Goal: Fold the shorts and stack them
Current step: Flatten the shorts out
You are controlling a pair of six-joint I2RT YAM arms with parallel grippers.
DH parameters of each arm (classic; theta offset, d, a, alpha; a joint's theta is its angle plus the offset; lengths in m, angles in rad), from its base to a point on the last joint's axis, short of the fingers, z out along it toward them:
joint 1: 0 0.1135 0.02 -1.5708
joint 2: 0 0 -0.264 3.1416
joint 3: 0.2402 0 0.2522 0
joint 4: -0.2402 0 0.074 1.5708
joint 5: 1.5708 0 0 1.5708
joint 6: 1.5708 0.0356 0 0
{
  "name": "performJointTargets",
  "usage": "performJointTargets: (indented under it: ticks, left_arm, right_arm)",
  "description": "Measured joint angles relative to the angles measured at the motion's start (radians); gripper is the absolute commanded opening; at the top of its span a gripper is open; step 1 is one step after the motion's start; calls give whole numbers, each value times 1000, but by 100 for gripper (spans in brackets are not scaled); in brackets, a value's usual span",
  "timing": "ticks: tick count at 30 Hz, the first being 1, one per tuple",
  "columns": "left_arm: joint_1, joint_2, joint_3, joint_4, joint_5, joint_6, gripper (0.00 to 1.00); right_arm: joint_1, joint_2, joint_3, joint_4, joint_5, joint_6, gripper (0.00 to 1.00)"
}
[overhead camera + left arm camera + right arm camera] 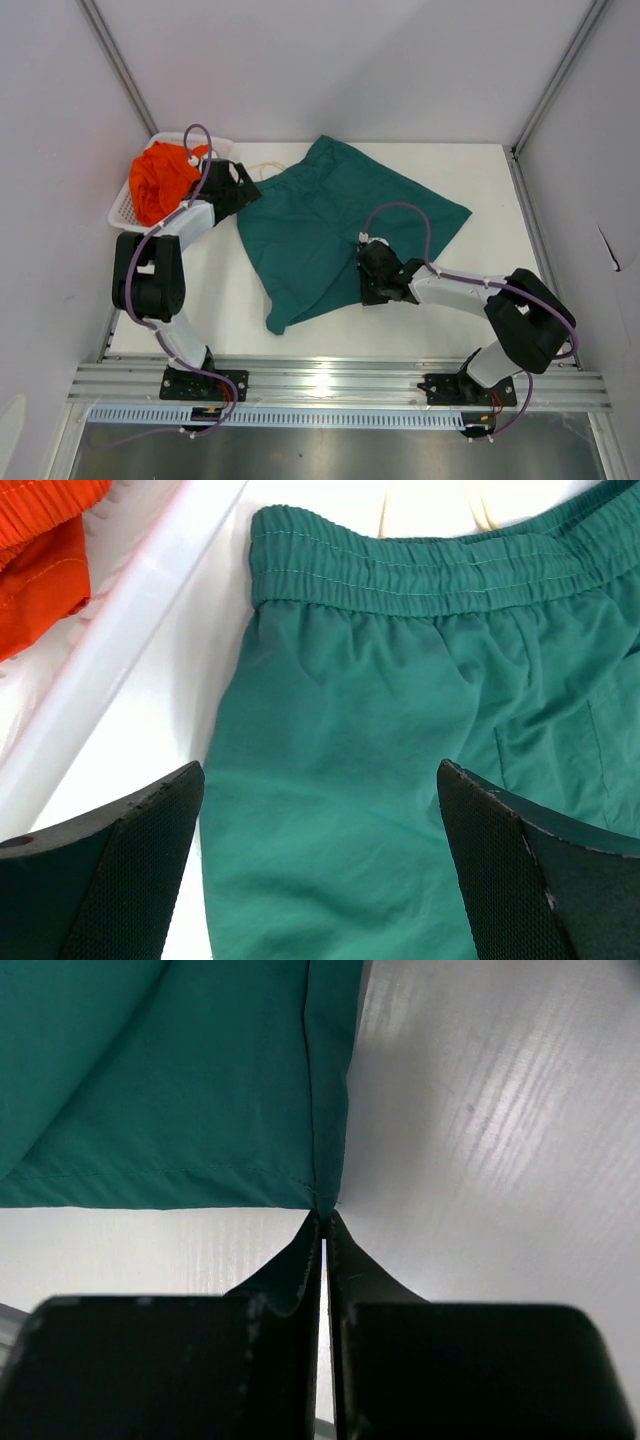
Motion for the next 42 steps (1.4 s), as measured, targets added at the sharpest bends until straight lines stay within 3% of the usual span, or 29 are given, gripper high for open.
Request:
performJointTargets:
  ticks: [9, 20, 22, 23, 26, 28, 33, 42]
  left_arm:
    - [9, 71, 1, 41, 17, 10, 96]
    - [15, 200, 97, 87, 51, 11, 95]
    - [18, 208, 101, 101, 59, 15, 95]
    - [19, 210, 102, 107, 62, 17, 95]
    - [20, 214, 102, 123, 68, 18, 95]
    - [21, 214, 102, 132, 69, 18, 95]
    - [26, 214, 96, 166, 70, 19, 95]
    - [32, 214, 75, 214, 111, 26, 95]
  right_arm:
    - [-84, -140, -39, -79, 35, -1, 0]
    - [-250, -185, -40, -188, 79, -42, 0]
    - [-280, -189, -40, -203, 87, -52, 19]
    - [-294, -191, -40, -212, 92, -56, 34]
    - [-312, -201, -40, -238, 106, -72, 51]
    - [-309, -213, -35, -255, 109, -79, 53]
    - [-230, -248, 10, -279, 112, -79, 57]
    - [103, -245, 101, -229, 90, -143, 57]
